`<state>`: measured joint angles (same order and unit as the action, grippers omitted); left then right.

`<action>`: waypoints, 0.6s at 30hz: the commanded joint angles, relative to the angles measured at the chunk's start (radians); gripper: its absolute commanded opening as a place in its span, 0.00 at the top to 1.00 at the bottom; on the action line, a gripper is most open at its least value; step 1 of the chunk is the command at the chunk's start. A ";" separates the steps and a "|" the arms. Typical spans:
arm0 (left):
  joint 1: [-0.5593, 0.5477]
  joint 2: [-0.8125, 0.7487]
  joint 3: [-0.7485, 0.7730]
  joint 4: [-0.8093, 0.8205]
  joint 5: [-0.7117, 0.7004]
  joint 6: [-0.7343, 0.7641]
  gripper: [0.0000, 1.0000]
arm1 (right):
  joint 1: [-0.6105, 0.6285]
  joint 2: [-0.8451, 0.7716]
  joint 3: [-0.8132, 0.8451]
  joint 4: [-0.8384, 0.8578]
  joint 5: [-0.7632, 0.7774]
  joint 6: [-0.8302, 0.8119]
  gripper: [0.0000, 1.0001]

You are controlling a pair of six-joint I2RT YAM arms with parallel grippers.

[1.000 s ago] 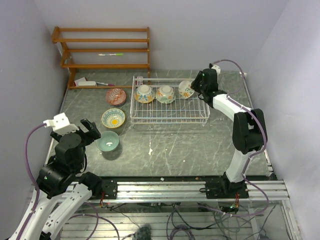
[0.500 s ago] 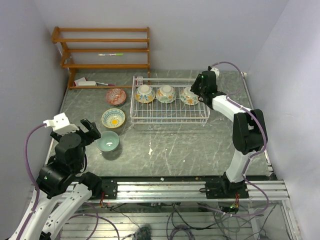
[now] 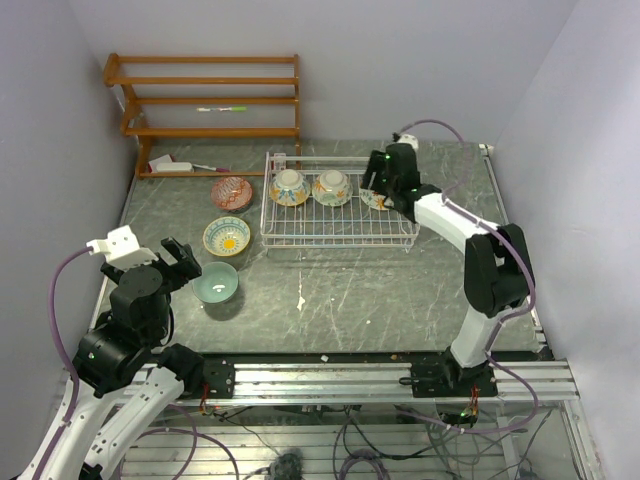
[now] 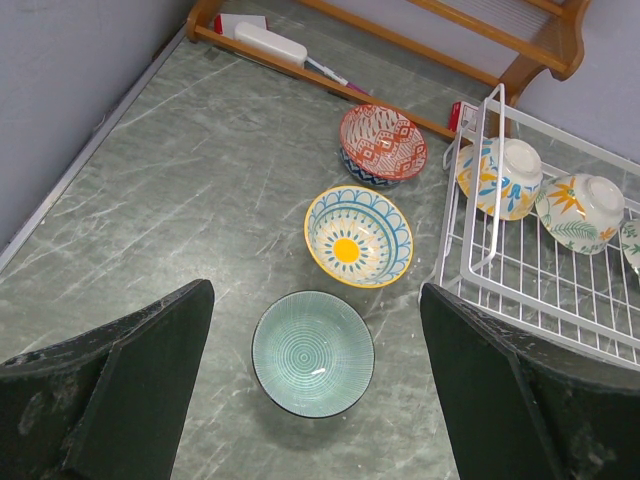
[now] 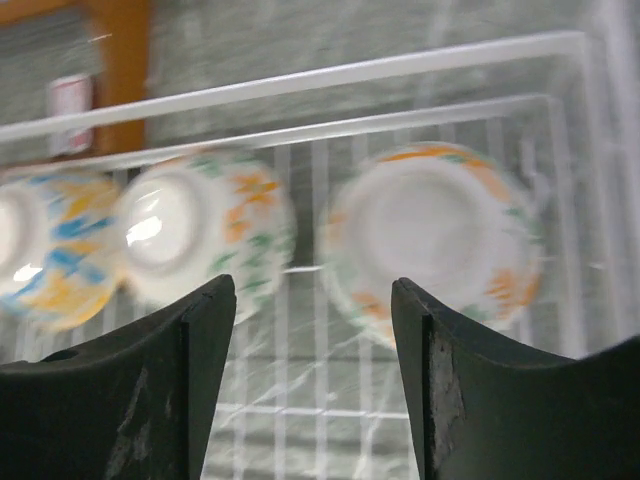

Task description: Load the bowls into the dish rack

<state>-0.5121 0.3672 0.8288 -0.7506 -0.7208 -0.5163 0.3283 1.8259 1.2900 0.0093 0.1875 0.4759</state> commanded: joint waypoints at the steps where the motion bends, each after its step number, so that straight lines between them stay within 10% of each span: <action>1: 0.007 0.001 0.028 0.014 -0.014 0.000 0.04 | 0.153 -0.117 0.006 0.020 0.041 -0.135 0.33; 18: 0.009 -0.146 0.058 -0.102 -0.224 -0.150 0.04 | 0.654 -0.036 0.034 0.097 -0.447 -0.277 0.32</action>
<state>-0.5121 0.2718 0.8585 -0.8116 -0.8421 -0.5953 0.9081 1.7260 1.2911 0.0937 -0.1566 0.2691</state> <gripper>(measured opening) 0.954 0.681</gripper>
